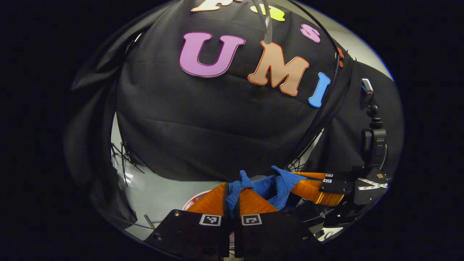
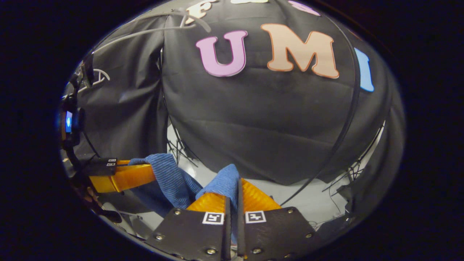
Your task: Grasp the clothes on the hanger with both hands and then place them into the laundry hamper below.
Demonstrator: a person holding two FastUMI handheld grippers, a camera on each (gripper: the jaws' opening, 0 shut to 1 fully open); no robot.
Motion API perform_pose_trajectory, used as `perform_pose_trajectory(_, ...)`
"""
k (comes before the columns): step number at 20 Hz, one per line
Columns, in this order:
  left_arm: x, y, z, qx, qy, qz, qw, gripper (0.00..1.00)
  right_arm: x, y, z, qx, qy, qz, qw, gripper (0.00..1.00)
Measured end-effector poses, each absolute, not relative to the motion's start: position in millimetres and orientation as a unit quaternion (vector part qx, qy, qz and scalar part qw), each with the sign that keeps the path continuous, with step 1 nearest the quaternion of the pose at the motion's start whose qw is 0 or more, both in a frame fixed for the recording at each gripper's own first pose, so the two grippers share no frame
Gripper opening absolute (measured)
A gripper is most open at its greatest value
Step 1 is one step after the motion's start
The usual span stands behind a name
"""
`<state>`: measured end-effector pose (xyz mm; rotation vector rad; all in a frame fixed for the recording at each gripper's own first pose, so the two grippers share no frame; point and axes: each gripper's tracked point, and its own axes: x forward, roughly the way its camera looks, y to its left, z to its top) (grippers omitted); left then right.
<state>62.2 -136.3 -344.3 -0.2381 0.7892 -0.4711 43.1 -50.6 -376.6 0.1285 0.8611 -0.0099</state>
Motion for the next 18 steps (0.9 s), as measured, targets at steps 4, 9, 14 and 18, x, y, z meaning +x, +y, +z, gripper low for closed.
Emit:
perform_pose_trajectory(4, 37.1, -126.0, -383.4, -0.093, 0.433, -0.221, 0.869, 0.07, 19.0, -45.0, -412.4, 0.071, 0.467, -0.015, 0.881, 0.08)
perform_pose_trajectory(9, 7.2, -124.3, -422.4, -0.073, 0.499, -0.212, 0.837, 0.1, 3.9, -38.1, -425.6, 0.087, 0.494, -0.021, 0.865, 0.08)
perform_pose_trajectory(14, -11.9, -126.4, -439.8, -0.081, 0.522, -0.213, 0.822, 0.33, 2.9, -39.1, -419.3, 0.08, 0.489, -0.018, 0.868, 0.08)
perform_pose_trajectory(18, -13.7, -125.4, -440.0, -0.079, 0.521, -0.21, 0.824, 0.33, 0.2, -38.0, -415.1, 0.076, 0.485, -0.015, 0.871, 0.08)
